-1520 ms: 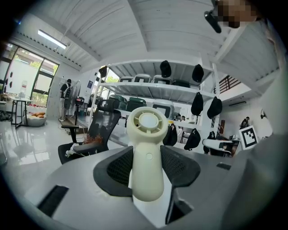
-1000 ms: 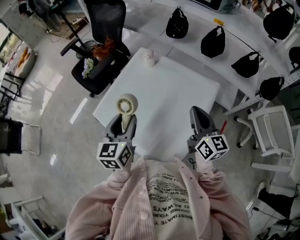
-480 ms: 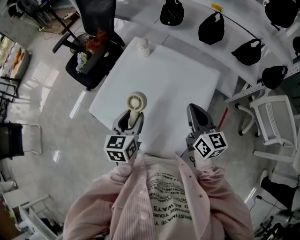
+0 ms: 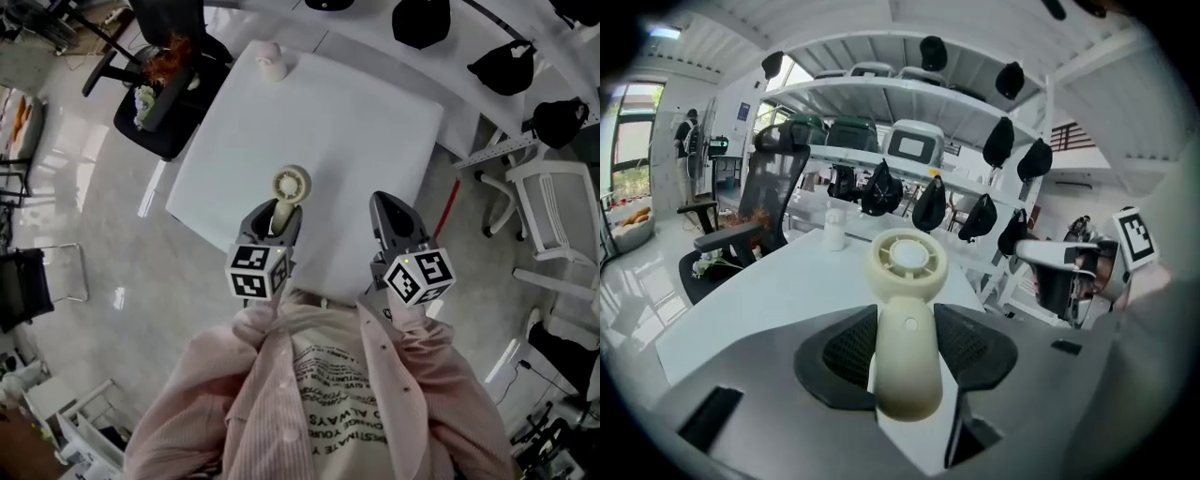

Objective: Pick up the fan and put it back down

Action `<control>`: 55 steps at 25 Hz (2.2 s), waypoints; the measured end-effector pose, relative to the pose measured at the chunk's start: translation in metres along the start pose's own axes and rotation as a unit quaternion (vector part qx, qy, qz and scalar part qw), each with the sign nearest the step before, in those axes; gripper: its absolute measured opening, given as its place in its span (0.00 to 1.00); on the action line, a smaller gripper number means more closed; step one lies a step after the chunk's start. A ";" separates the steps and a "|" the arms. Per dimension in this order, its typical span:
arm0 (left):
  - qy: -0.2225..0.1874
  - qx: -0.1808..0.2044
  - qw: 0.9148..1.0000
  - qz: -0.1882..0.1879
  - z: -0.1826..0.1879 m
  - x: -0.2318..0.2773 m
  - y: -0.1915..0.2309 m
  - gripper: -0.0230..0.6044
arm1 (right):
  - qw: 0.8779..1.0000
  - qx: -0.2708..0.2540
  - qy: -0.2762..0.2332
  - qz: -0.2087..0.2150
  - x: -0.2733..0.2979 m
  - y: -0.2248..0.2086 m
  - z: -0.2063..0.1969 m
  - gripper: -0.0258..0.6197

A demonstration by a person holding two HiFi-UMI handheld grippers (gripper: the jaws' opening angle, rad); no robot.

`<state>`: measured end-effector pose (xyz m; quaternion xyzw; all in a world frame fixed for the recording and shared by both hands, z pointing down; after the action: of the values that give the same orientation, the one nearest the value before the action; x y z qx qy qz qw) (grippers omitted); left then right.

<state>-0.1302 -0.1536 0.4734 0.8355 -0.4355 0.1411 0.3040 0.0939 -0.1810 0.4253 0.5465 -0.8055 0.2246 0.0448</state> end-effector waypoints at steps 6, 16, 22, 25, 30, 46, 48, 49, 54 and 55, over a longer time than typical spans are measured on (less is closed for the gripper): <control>0.039 -0.005 0.999 -0.008 -0.025 0.030 0.013 0.33 | 1.000 0.010 0.011 -0.012 0.003 0.002 -0.013 0.04; 0.094 -0.014 0.995 -0.002 -0.060 0.067 0.037 0.33 | 0.998 0.026 0.038 -0.045 -0.011 -0.014 -0.043 0.04; 0.117 -0.020 0.993 -0.001 -0.076 0.084 0.039 0.33 | 0.998 0.025 0.036 -0.054 -0.010 -0.021 -0.045 0.04; 0.123 -0.021 0.992 -0.002 -0.082 0.088 0.039 0.33 | 0.997 0.028 0.038 -0.055 -0.009 -0.020 -0.048 0.04; 0.130 -0.020 0.991 -0.002 -0.086 0.089 0.041 0.33 | 0.997 0.032 0.043 -0.053 -0.009 -0.016 -0.054 0.04; 0.152 0.031 0.988 0.009 -0.096 0.095 0.036 0.34 | 0.996 0.040 0.047 -0.058 -0.019 -0.019 -0.061 0.04; 0.148 0.038 0.988 0.015 -0.097 0.096 0.036 0.34 | 0.997 0.039 0.047 -0.057 -0.020 -0.018 -0.062 0.04; 0.143 0.039 0.989 0.019 -0.098 0.096 0.036 0.34 | 0.997 0.039 0.047 -0.056 -0.020 -0.018 -0.062 0.04; 0.130 0.054 0.990 0.023 -0.094 0.093 0.032 0.39 | 0.997 0.038 0.048 -0.051 -0.024 -0.016 -0.062 0.04; 0.127 0.058 0.990 0.021 -0.093 0.091 0.031 0.40 | 0.997 0.038 0.048 -0.050 -0.024 -0.016 -0.063 0.04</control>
<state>-0.0997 -0.1674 0.6028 0.8175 -0.4020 0.2774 0.3051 0.1076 -0.1392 0.4786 0.5757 -0.7653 0.2782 0.0740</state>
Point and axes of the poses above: the fingertips, and each gripper's own axes: x forward along the fingers, y to its left, z out of its top, the point moved 6 cm from there along -x, backward along the fingers, and after that the axes turned 13 degrees about -z, right-handed, at the moved point
